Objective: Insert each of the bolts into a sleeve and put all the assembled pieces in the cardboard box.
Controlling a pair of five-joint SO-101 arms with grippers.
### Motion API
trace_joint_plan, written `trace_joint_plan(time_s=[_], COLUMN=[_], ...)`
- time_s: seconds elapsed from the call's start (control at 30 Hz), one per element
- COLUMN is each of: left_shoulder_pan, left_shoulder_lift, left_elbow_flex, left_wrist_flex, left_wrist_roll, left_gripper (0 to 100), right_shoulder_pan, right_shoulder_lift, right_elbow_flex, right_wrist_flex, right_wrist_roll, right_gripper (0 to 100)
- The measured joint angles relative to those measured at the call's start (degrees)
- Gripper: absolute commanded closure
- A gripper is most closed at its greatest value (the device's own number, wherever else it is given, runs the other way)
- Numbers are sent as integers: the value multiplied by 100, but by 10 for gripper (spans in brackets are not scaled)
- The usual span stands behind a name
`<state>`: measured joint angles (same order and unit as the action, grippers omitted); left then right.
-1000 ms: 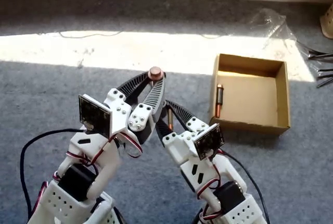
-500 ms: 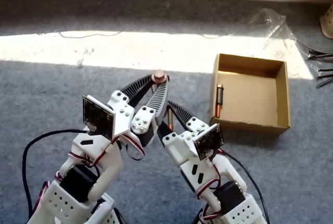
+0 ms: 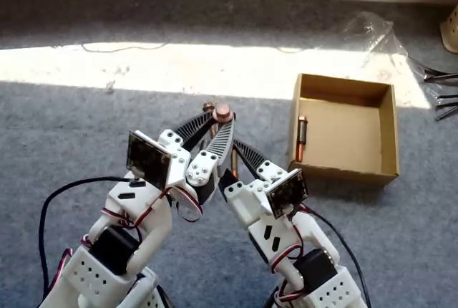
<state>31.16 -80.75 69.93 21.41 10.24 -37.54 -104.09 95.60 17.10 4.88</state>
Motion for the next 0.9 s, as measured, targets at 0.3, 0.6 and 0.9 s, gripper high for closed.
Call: trace_joint_plan(time_s=[0.3, 0.6, 0.9], left_shoulder_pan=[-316, -316, -316], left_shoulder_lift=[-9, -79, -9], left_elbow_flex=[211, 211, 211], left_wrist_flex=[9, 422, 703], left_wrist_roll=[44, 53, 53], left_gripper=[992, 992, 992], right_shoulder_pan=[0, -9, 0], right_shoulder_lift=[0, 9, 9], right_elbow_flex=[0, 0, 9], right_wrist_flex=[9, 9, 9], right_wrist_roll=[-9, -18, -18], right_gripper=[994, 994, 994])
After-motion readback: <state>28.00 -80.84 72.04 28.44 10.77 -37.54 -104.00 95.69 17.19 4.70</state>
